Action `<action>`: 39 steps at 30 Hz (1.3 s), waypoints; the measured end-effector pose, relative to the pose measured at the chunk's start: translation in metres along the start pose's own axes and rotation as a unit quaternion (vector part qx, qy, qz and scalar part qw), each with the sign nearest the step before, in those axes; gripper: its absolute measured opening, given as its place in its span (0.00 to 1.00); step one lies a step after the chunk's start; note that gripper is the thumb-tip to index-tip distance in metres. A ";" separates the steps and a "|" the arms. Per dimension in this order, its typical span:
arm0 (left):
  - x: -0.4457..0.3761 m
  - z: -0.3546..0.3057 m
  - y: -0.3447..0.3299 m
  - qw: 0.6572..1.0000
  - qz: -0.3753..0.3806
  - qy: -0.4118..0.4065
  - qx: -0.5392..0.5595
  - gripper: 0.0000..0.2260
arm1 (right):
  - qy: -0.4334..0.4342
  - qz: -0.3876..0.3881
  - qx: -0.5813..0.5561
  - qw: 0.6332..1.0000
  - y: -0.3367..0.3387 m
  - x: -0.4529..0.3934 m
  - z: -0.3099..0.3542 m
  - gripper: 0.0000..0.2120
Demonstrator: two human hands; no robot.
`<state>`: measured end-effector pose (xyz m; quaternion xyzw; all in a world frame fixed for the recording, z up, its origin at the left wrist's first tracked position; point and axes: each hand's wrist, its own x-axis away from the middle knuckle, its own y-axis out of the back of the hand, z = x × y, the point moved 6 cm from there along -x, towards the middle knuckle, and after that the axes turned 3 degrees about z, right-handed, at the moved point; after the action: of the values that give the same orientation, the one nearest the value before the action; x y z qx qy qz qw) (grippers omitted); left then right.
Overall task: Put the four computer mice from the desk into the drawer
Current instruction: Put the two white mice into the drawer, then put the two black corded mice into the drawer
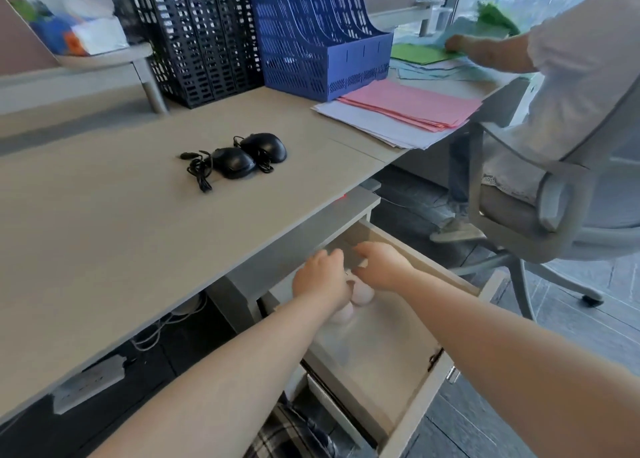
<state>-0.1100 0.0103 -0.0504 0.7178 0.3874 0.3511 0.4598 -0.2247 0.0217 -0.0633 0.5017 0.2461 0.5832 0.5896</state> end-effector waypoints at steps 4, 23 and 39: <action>0.022 -0.017 0.065 0.982 -0.174 -0.065 0.035 0.15 | 0.028 -0.142 -0.037 0.989 0.041 0.018 0.026 0.14; -0.071 0.119 0.160 0.976 -0.173 0.127 -0.045 0.34 | 0.096 -0.205 -0.099 0.969 0.102 -0.099 0.149 0.27; -0.111 0.126 0.163 0.980 -0.159 0.101 -0.067 0.19 | 0.067 -0.085 -0.055 0.993 0.098 -0.165 0.188 0.30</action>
<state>-0.0143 -0.1810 0.0433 0.5754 0.5166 0.3694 0.5153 -0.1366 -0.2081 0.0447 0.4059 0.2942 0.5761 0.6456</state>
